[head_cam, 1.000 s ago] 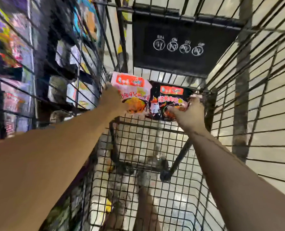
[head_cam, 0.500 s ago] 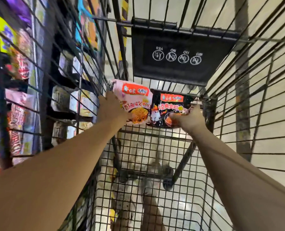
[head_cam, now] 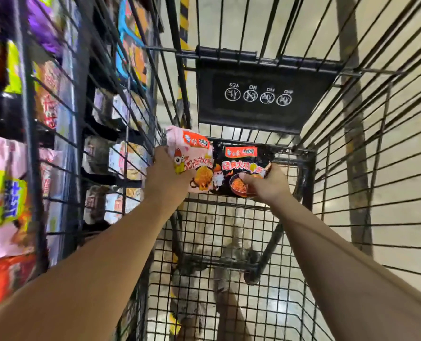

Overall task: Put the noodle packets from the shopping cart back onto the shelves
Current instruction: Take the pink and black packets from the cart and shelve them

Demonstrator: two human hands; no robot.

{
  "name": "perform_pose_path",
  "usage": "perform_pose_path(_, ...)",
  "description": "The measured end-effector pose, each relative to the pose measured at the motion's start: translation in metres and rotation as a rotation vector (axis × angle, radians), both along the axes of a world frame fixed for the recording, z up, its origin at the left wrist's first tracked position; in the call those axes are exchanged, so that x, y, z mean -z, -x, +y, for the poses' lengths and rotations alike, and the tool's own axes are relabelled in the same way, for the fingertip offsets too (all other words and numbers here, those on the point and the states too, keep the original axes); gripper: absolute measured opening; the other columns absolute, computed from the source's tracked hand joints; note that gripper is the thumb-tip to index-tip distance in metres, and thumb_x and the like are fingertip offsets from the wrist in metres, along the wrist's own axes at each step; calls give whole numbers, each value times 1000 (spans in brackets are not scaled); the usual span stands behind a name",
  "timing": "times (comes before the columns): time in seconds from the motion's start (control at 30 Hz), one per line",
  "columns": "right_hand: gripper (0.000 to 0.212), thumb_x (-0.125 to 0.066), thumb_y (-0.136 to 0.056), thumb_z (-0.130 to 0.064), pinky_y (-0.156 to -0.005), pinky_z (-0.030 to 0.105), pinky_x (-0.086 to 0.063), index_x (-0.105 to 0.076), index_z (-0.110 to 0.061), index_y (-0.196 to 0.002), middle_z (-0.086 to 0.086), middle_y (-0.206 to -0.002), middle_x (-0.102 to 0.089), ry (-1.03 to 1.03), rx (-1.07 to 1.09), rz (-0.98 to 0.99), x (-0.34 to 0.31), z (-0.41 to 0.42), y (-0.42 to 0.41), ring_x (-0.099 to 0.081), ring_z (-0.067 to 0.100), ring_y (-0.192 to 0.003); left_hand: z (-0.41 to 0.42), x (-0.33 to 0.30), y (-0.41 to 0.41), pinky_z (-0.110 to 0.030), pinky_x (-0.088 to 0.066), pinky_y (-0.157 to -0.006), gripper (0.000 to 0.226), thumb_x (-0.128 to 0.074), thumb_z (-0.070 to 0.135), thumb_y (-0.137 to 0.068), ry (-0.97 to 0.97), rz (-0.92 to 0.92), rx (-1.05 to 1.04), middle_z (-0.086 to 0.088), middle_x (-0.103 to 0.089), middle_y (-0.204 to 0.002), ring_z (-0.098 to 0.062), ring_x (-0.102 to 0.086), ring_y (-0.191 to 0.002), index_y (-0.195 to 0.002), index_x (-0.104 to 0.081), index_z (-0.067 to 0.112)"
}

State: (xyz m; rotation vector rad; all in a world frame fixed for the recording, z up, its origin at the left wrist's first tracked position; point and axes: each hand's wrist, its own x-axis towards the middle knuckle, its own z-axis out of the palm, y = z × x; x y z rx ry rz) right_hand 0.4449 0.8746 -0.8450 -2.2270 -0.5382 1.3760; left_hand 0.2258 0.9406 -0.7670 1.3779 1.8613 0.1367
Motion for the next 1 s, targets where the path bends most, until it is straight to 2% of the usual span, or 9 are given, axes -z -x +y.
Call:
perform_pose_path(0.13, 68, -87, -65, -52, -94, 53, -57, -56, -23, -119, 4, -115, -72, -71, -40, -6, -52, -5, -1, -71, 29, -103, -3, -27, -1, -30, -53, -66, 47, -76, 27, -88, -24, -9, 66, -2, -66, -107, -25, -68, -94, -121, -43, 18)
perform_pose_path(0.23, 68, -84, -66, -55, -96, 52, -56, -53, -28, -120, 1, -117, -71, -125, -80, -29, -105, -13, -14, -70, 27, -104, -7, -58, -1, -43, -57, -85, 37, -80, 31, -83, -36, -68, 98, -9, -71, -108, -30, -68, -100, -108, -55, 20)
perform_pose_path(0.33, 60, -83, -78, -47, -97, 50, -56, -48, -31, -123, -1, -121, -69, -194, -130, -65, -165, -24, -25, -69, 25, -106, -14, -91, -3, -45, -52, -96, 57, -81, 22, -81, -104, -131, 120, -11, -66, -116, -28, -64, -106, -128, -49, 19)
perform_pose_path(0.43, 62, -79, -88, -34, -100, 40, -50, -42, -26, -136, -2, -123, -63, -251, -133, -138, -225, -39, -34, -63, 21, -108, -23, -130, -4, -25, -55, -83, 49, -78, 11, -86, -79, -312, 109, 5, -69, -100, 1, -67, -81, -121, -47, 27)
perform_pose_path(0.53, 70, -82, -72, -54, -102, 50, -53, -41, -34, -127, -3, -124, -65, -340, -90, -210, -289, -56, -40, -66, 24, -111, -31, -177, -2, -13, -55, -74, 47, -76, 2, -87, -112, -463, 142, 14, -70, -95, 15, -64, -70, -123, -51, 20)
perform_pose_path(0.6, 81, -82, -65, -59, -98, 55, -55, -41, -33, -130, 0, -124, -67, -398, -76, -226, -321, -68, -46, -68, 25, -111, -32, -210, 1, -15, -56, -80, 61, -80, 5, -84, -145, -530, 164, 7, -71, -107, 12, -65, -78, -137, -50, 14)
perform_pose_path(0.7, 77, -87, -80, -31, -99, 56, -55, -35, -24, -137, 6, -127, -66, -493, -35, -198, -381, -88, -48, -68, 25, -114, -37, -266, 7, -23, -59, -82, 76, -82, 9, -83, -173, -629, 203, 11, -73, -111, -1, -71, -91, -148, -45, 19)
perform_pose_path(0.87, 77, -87, -68, -46, -94, 55, -58, -38, -40, -127, 3, -122, -68, -565, -11, -219, -469, -119, -52, -70, 25, -111, -51, -343, 16, -39, -59, -89, 73, -88, 19, -77, -271, -712, 251, 8, -72, -114, -9, -71, -98, -138, -50, 26)
perform_pose_path(1.0, 72, -86, -82, -25, -95, 54, -57, -36, -24, -133, 4, -121, -67, -632, -40, -257, -529, -141, -55, -70, 23, -109, -73, -402, 22, -41, -59, -82, 82, -89, 48, -63, -295, -756, 260, 1, -70, -121, -22, -70, -104, -134, -50, 37)
